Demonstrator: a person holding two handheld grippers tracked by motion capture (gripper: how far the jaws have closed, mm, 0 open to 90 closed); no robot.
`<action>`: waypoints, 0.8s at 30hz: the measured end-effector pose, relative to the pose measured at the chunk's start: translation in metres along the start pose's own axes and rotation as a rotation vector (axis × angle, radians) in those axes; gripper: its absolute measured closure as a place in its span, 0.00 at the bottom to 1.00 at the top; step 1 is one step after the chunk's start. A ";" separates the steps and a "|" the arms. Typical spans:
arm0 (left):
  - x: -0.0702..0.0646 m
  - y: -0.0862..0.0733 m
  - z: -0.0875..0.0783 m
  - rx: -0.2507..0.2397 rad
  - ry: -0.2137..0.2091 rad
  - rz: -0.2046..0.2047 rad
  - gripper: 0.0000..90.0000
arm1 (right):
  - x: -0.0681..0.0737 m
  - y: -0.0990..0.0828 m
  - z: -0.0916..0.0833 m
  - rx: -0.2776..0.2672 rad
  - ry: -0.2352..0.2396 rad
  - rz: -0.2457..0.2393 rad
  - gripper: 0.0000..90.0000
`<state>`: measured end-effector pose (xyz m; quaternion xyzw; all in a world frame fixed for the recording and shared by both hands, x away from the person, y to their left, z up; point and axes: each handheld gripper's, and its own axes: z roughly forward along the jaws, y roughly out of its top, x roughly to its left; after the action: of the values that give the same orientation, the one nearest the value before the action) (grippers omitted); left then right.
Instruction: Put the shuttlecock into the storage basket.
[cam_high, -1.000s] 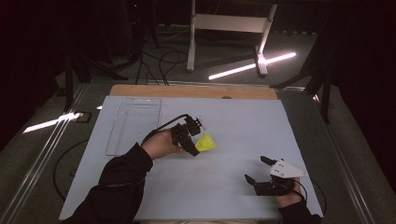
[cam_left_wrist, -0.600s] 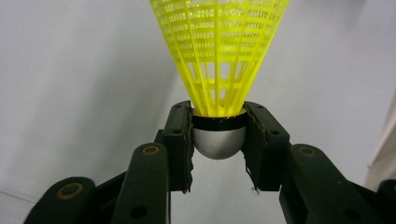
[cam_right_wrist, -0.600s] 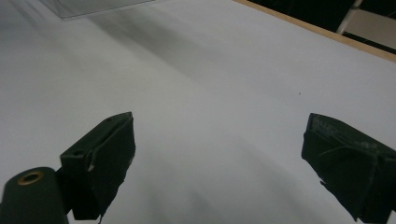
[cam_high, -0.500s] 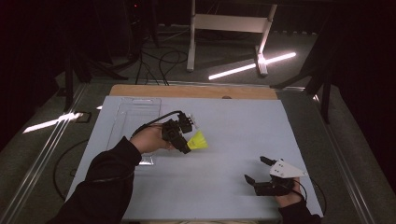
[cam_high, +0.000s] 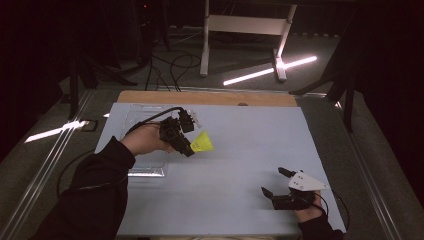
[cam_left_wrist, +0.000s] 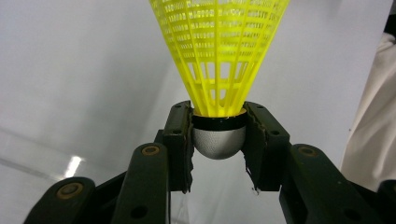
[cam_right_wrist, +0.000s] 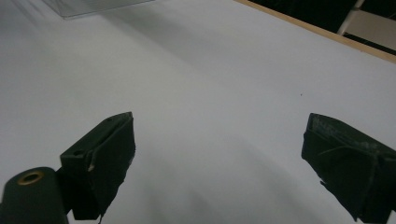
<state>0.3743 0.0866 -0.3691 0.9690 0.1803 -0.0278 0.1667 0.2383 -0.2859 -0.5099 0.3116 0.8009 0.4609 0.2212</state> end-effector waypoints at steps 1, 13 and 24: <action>0.001 -0.001 -0.004 -0.006 0.002 -0.010 0.73 | 0.000 0.000 0.000 0.000 -0.001 -0.001 0.11; 0.007 -0.013 -0.033 -0.030 0.046 -0.041 0.73 | 0.000 0.001 -0.002 -0.022 -0.017 -0.004 0.11; 0.015 -0.037 -0.065 -0.091 0.097 -0.101 0.73 | 0.000 0.001 -0.002 -0.019 -0.011 -0.005 0.11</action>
<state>0.3745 0.1459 -0.3208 0.9503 0.2379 0.0192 0.2001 0.2374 -0.2866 -0.5082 0.3100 0.7960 0.4662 0.2300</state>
